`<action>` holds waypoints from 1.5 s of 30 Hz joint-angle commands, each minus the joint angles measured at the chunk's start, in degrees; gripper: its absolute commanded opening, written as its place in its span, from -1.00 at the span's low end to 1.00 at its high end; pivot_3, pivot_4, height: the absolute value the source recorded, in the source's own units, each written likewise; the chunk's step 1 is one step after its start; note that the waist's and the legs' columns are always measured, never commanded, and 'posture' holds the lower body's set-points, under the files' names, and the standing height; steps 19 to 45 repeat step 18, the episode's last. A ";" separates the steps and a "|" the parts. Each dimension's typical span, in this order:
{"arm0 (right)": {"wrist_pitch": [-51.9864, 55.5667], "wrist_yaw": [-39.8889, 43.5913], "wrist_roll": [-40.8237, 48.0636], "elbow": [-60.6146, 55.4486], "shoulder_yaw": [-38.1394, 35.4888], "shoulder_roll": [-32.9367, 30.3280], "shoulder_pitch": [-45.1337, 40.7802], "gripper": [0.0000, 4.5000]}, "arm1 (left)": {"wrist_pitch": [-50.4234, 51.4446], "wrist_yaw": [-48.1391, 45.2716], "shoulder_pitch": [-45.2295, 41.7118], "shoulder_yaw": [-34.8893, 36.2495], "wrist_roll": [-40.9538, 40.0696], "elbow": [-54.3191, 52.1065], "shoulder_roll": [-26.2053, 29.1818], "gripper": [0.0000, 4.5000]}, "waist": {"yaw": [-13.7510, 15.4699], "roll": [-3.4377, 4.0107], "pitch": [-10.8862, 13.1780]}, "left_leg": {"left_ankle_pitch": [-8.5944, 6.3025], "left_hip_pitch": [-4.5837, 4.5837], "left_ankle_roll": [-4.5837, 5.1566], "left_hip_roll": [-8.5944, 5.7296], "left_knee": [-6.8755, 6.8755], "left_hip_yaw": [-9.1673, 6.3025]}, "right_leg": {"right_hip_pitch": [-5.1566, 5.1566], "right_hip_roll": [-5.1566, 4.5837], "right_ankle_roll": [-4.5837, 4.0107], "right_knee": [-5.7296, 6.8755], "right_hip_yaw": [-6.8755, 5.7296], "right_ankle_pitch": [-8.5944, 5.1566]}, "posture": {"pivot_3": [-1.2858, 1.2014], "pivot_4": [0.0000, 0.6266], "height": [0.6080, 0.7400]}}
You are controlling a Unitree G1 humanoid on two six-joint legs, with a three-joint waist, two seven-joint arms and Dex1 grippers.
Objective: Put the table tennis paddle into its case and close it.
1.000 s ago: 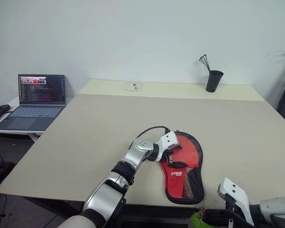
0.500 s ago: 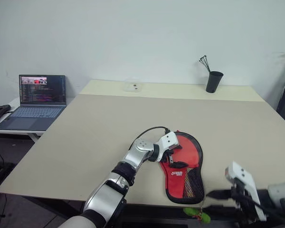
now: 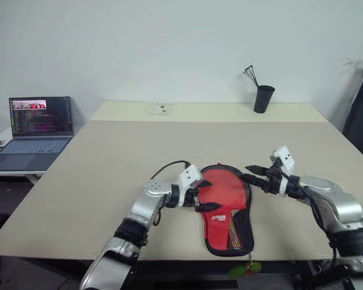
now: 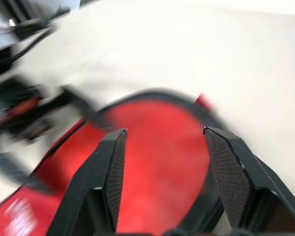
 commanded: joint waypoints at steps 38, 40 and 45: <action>-7.39 10.07 -5.60 9.94 -4.08 -6.80 -1.87 0.21 | 6.60 10.83 7.49 7.82 -5.71 -15.59 8.48 1.00 | 0.23 0.09 0.06 | 0.00 0.03 -0.01 -0.01 0.06 0.07 | 0.04 -0.11 -0.26 -0.01 0.04 0.16 | 0.03 -0.52 1.00; -7.39 10.07 -5.60 9.94 -4.08 -6.80 -1.87 0.21 | 6.60 10.83 7.49 7.82 -5.71 -15.59 8.48 1.00 | 0.23 0.09 0.06 | 0.00 0.03 -0.01 -0.01 0.06 0.07 | 0.04 -0.11 -0.26 -0.01 0.04 0.16 | 0.03 -0.52 1.00; -7.39 10.07 -5.60 9.94 -4.08 -6.80 -1.87 0.21 | 6.60 10.83 7.49 7.82 -5.71 -15.59 8.48 1.00 | 0.23 0.09 0.06 | 0.00 0.03 -0.01 -0.01 0.06 0.07 | 0.04 -0.11 -0.26 -0.01 0.04 0.16 | 0.03 -0.52 1.00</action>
